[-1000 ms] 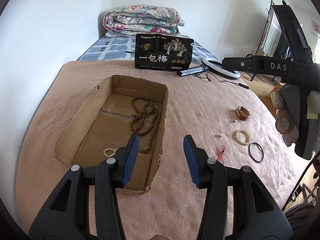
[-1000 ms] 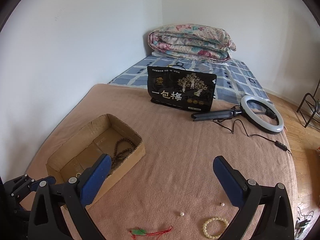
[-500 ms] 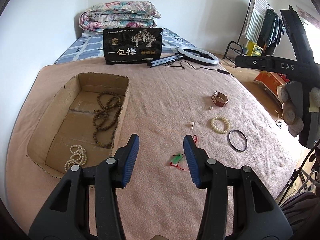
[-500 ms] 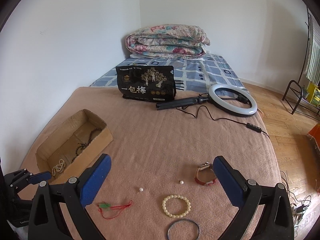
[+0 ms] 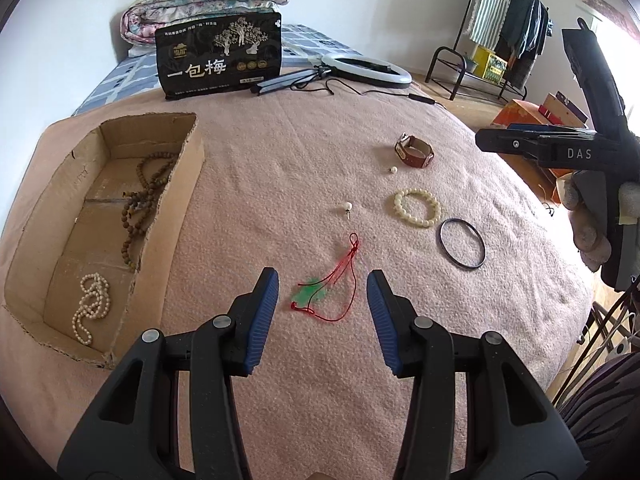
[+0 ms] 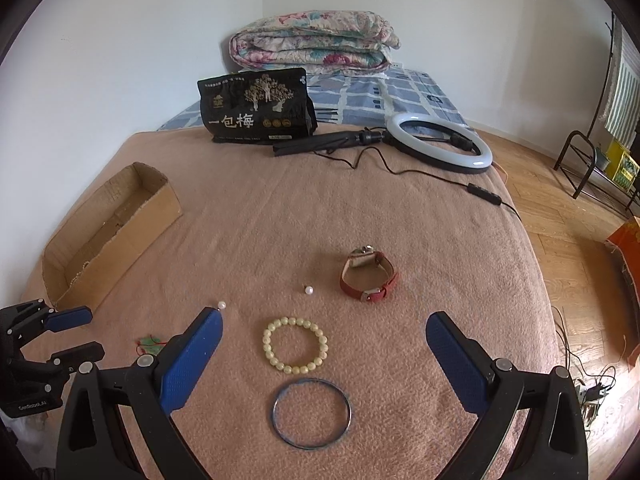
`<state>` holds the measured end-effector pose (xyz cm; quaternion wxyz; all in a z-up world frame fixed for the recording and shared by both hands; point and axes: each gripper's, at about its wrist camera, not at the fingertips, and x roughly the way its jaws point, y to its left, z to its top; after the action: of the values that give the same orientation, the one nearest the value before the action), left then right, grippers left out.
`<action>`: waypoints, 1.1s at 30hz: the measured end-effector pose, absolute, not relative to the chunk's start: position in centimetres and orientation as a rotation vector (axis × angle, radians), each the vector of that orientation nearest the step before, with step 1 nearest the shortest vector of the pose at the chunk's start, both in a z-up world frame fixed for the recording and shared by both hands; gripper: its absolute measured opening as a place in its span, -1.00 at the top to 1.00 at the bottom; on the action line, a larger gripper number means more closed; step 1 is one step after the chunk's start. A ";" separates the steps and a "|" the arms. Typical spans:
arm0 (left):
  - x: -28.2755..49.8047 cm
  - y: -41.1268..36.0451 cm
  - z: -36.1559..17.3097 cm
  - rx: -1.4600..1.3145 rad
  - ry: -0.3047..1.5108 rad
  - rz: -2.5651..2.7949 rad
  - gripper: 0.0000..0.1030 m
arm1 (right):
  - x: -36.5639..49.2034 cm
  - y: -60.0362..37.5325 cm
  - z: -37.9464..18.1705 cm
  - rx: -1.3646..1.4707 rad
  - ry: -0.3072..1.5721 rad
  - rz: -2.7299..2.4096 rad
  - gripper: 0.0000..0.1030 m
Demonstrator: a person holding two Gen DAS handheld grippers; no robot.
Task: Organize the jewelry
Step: 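Withdraw both tools from the box toward the remaining jewelry, then grasp the red cord's green pendant with the left tool while the right tool grasps the green bead bracelet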
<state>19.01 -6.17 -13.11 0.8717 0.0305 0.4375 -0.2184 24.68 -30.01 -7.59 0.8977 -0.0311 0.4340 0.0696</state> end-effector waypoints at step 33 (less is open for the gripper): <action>22.0 -8.0 -19.9 0.168 0.994 -0.412 0.50 | 28.5 -31.9 -16.9 -0.019 1.131 0.188 -0.38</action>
<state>21.95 -8.02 -19.86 0.8555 0.0797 0.4726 -0.1960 28.48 -31.88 -16.90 0.8400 -0.0090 0.5351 0.0889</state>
